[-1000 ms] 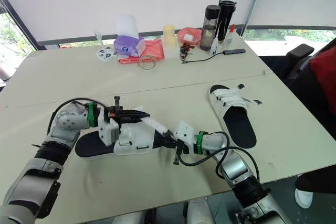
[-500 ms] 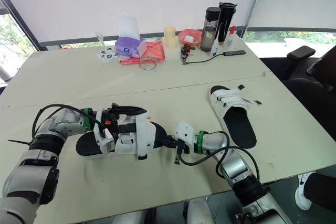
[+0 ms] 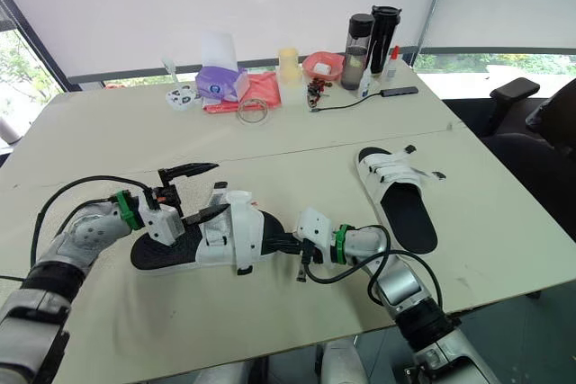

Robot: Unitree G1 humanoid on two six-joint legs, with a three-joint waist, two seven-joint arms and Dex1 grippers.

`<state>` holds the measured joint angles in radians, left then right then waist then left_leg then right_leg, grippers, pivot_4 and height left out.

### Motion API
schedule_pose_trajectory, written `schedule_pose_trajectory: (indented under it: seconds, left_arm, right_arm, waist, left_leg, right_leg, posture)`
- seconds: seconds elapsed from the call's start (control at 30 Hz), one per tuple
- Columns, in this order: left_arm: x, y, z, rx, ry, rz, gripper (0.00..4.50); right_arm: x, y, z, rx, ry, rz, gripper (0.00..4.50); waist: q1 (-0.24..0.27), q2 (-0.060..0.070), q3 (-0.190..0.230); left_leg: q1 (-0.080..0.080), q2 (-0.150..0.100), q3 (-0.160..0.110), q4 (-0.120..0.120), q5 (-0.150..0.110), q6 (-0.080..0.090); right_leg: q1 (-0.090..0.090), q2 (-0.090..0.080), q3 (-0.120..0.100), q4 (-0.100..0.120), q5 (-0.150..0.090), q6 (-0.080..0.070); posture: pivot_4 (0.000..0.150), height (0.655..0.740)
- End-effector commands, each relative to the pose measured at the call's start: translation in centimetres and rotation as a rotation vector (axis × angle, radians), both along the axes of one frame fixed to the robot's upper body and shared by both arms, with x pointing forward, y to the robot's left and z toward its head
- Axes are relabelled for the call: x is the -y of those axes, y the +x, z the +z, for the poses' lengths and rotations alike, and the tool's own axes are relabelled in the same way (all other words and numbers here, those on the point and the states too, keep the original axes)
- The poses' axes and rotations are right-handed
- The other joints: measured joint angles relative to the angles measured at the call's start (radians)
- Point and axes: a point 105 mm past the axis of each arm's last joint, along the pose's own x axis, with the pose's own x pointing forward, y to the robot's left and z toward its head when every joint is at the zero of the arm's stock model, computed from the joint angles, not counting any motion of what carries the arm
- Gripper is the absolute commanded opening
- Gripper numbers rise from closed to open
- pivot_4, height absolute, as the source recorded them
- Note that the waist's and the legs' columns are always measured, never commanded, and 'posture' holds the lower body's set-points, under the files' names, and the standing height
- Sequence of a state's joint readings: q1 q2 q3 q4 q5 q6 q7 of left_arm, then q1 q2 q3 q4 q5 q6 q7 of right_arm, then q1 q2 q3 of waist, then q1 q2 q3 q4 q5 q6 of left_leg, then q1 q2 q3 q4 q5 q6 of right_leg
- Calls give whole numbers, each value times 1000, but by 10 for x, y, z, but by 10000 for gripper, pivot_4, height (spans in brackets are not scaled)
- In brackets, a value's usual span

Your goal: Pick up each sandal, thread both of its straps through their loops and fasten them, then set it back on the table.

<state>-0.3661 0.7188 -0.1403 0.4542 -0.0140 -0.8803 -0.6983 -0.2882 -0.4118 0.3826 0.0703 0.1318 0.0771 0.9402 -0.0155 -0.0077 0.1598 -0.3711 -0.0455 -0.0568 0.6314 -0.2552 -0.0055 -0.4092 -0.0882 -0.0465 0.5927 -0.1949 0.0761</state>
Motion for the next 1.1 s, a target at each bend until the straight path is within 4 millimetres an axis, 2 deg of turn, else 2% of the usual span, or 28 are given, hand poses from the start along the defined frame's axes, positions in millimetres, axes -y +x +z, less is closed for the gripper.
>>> schedule_pose_trajectory:
  seconds: [0.03,0.23,0.43,0.53,0.67,0.83,0.93,1.1]
  left_arm:
    - [-8,-1,1,-312,-205,103,44534]
    - [-6,-22,10,-693,-459,165,44534]
    - [-9,-30,24,-886,-622,184,44534]
    - [-11,-33,39,-991,-723,130,44534]
    - [-5,-46,47,-1104,-740,55,44534]
    - [6,-83,35,-1318,-635,-46,44534]
    - [9,-92,29,-1354,-593,-57,44534]
    - [18,-102,18,-1395,-538,-85,44534]
  right_arm:
    - [21,-6,-48,-149,-142,-58,0]
    - [20,-6,-49,-151,-145,-45,0]
    - [19,-7,-50,-157,-145,-34,0]
    - [18,-7,-51,-160,-148,-28,0]
    - [18,-6,-52,-160,-150,-25,0]
    - [18,-7,-53,-161,-150,-24,0]
    - [18,-8,-53,-162,-149,-23,0]
    - [17,-9,-54,-162,-148,-22,0]
  waist:
    - [0,0,0]
    - [-1,1,1]
    - [-3,1,2]
    - [-3,1,2]
    - [-4,1,2]
    - [-9,2,3]
    - [-8,4,4]
    - [-8,7,3]
  left_leg:
    - [0,1,0,0,0,0]
    - [-3,5,-1,-1,0,-1]
    - [-4,6,-2,-3,-1,-1]
    - [-4,6,-2,-3,-2,-3]
    - [-4,6,-2,-3,-2,-3]
    - [-4,7,-1,-3,-4,-7]
    - [-5,8,-2,-3,-4,-7]
    - [-19,12,-2,-3,-4,-7]
  right_leg:
    - [0,0,-1,0,0,-1]
    - [-1,1,-5,-4,-2,-3]
    - [0,1,-9,-11,-2,-3]
    - [-1,1,-9,-12,-2,-3]
    - [-1,1,-10,-13,-2,-3]
    - [-2,1,-10,-14,-2,-3]
    - [-7,1,-10,-16,-2,-3]
    - [-12,6,-13,-27,-1,-4]
  posture:
    - [1500,7400]
    - [1500,7400]
    - [1500,7400]
    - [1500,7400]
    - [1500,7400]
    - [1500,7400]
    - [1500,7400]
    - [1500,7400]
